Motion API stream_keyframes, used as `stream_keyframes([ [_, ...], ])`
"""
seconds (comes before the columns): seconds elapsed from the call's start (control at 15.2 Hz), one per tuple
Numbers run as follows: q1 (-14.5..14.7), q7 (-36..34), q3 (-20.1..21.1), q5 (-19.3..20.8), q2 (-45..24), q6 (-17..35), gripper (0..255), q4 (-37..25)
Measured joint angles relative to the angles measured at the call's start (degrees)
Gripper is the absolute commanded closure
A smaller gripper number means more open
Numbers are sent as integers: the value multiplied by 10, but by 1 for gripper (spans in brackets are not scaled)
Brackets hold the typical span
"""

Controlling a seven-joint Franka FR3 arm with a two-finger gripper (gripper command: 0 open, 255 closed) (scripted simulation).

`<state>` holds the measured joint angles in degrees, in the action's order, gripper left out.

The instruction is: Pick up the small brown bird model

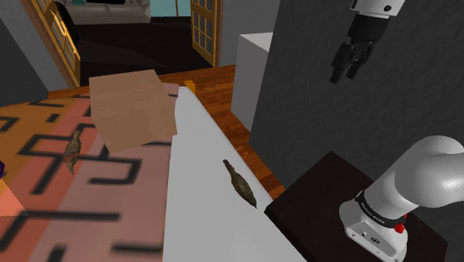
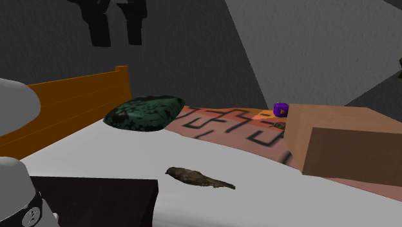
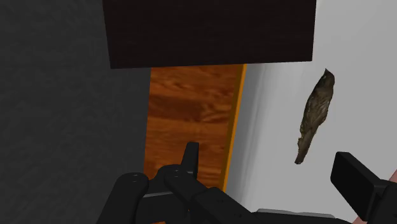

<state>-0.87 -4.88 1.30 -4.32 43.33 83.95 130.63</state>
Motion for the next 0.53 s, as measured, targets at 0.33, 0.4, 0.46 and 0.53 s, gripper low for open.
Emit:
stream_keyframes([
  [0.33, 8, -17, 23, -14, -12, 49, 0, 41],
  [0.4, 10, -22, 29, -18, -11, 64, 0, 57],
  [0.46, 13, -28, 37, -23, -19, 83, 0, 68],
  [0.53, 17, -35, 46, -28, -23, 100, 0, 83],
])
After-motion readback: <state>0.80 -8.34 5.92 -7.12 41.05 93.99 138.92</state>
